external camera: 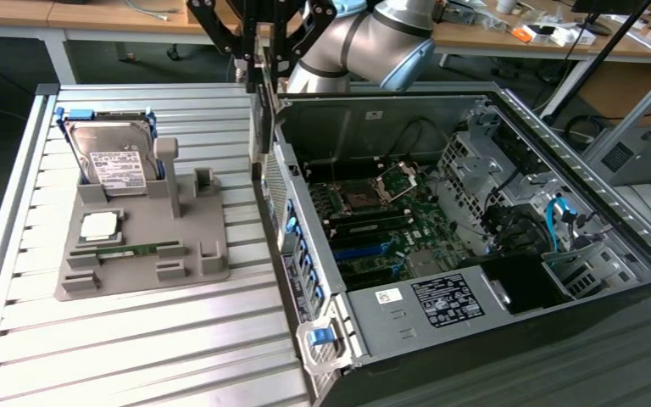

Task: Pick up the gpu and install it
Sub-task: 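Pick up the gpu and move the gpu toward the slot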

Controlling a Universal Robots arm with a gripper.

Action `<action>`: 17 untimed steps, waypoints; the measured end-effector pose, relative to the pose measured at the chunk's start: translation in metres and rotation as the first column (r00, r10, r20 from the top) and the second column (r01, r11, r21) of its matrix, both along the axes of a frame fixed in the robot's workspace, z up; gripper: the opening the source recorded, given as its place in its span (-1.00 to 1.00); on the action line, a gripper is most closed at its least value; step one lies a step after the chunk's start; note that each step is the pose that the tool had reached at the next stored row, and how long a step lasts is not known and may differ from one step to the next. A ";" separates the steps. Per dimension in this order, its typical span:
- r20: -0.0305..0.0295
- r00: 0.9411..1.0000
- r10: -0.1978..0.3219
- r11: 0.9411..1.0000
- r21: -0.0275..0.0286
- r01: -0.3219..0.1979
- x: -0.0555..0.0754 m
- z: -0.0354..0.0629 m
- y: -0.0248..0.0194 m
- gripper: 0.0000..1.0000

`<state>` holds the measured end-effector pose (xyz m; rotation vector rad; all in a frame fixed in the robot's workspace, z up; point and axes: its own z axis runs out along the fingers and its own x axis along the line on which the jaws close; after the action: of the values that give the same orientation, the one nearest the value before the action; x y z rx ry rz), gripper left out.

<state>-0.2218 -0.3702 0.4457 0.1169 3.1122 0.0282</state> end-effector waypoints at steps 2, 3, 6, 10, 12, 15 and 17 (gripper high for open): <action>0.000 1.000 0.000 1.000 -0.001 0.000 0.001 0.0000 0.0000 -0.47; 0.000 1.000 0.000 1.000 -0.001 0.000 0.001 -0.0001 0.0000 -0.47; 0.000 1.000 0.000 1.000 -0.002 0.000 0.002 -0.0003 0.0000 -0.47; 0.000 1.000 0.000 1.000 -0.003 0.000 0.003 -0.0005 0.0000 -0.47; 0.000 1.000 0.000 1.000 -0.003 0.000 0.004 -0.0008 0.0000 -0.47; 0.000 1.000 0.000 1.000 -0.004 0.000 0.006 -0.0012 0.0000 -0.47; 0.000 1.000 0.000 1.000 -0.004 0.000 0.007 -0.0016 0.0000 -0.47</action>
<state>-0.2146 -0.3702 0.4442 0.1168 3.1121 0.0213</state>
